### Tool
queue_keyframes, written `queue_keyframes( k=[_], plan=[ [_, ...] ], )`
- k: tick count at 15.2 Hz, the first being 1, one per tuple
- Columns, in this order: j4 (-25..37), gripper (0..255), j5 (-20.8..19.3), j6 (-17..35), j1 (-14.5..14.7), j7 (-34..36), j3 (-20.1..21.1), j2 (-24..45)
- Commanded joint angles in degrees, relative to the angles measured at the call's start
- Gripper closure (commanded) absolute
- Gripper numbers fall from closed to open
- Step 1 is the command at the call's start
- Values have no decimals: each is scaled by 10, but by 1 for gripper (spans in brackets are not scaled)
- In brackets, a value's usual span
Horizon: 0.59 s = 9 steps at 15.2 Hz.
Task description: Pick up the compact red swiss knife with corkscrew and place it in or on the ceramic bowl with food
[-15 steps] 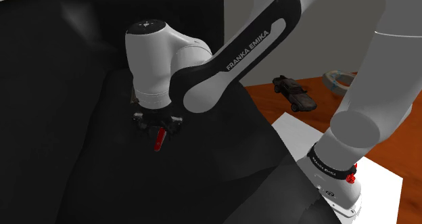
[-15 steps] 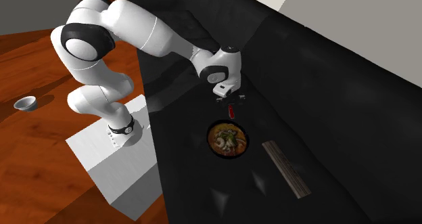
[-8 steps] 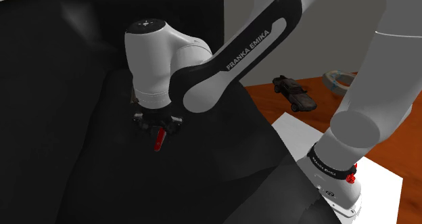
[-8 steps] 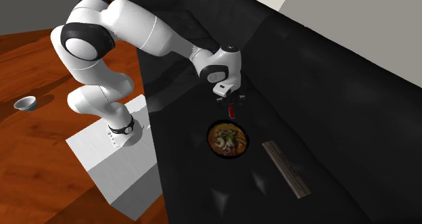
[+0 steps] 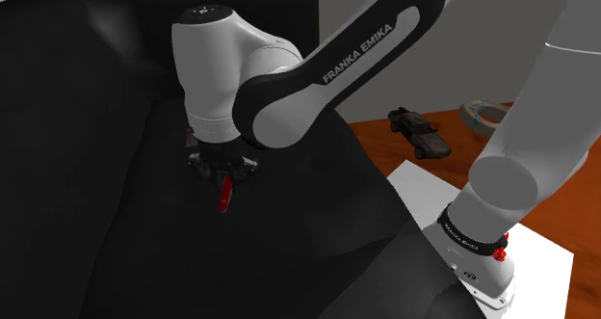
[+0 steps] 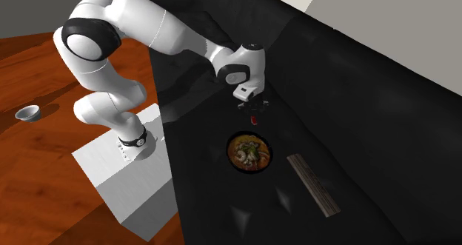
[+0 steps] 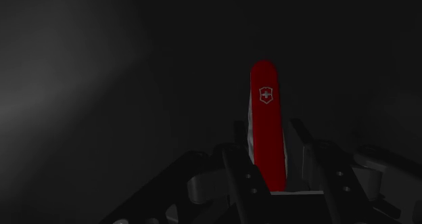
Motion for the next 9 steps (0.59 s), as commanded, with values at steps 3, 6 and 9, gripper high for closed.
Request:
queue_keyframes(
  k=[3, 6, 9],
  plan=[
    [11, 255, 36, -24, -13, -26, 12, -28],
    [21, 255, 61, -43, -21, -44, 18, -48],
    [33, 255, 84, -64, -25, -61, 20, -68]
  ],
)
